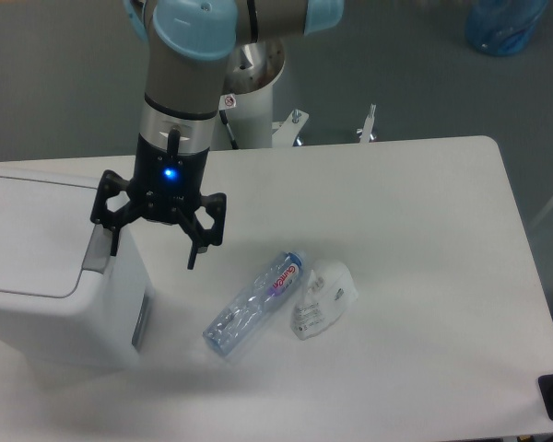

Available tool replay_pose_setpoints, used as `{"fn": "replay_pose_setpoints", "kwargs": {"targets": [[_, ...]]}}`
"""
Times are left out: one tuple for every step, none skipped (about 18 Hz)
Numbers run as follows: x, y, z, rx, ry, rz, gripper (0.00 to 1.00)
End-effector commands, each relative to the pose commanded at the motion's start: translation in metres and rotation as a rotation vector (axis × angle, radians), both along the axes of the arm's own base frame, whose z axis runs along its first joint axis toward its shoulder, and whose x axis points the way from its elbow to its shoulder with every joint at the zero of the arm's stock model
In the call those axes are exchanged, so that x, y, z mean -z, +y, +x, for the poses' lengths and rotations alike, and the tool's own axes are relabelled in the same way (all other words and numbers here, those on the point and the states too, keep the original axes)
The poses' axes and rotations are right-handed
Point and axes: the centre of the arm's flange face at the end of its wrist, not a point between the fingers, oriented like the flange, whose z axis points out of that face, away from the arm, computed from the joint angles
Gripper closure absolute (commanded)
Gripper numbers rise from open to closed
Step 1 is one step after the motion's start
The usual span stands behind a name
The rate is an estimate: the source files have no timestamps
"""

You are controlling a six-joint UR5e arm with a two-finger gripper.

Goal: Open the trash can
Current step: 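Press down on the lid edge with the gripper fingers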

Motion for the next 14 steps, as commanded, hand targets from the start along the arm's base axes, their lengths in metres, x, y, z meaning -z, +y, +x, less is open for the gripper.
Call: {"fn": "replay_pose_setpoints", "kwargs": {"targets": [[-0.001, 0.000, 0.000, -0.010, -0.005, 0.001, 0.00], [-0.001, 0.000, 0.000, -0.013, -0.007, 0.001, 0.00], [-0.001, 0.000, 0.000, -0.016, -0.009, 0.001, 0.00], [-0.003, 0.000, 0.001, -0.023, -0.012, 0.005, 0.00], [-0.006, -0.001, 0.001, -0.036, -0.017, 0.008, 0.00], [-0.009, -0.001, 0.001, -0.047, -0.022, 0.013, 0.00], [-0.010, 0.000, 0.005, -0.051, -0.027, 0.014, 0.00], [-0.010, 0.003, 0.010, -0.047, -0.030, 0.015, 0.00], [-0.008, 0.004, 0.012, -0.044, -0.033, 0.011, 0.00], [-0.007, 0.005, 0.013, -0.044, -0.035, 0.010, 0.00], [-0.007, 0.004, 0.012, -0.044, -0.034, 0.009, 0.00], [-0.006, 0.004, 0.013, -0.044, -0.035, 0.008, 0.00], [-0.005, 0.005, 0.014, -0.043, -0.036, 0.007, 0.00], [-0.004, 0.005, 0.013, -0.044, -0.036, 0.003, 0.00]]}}
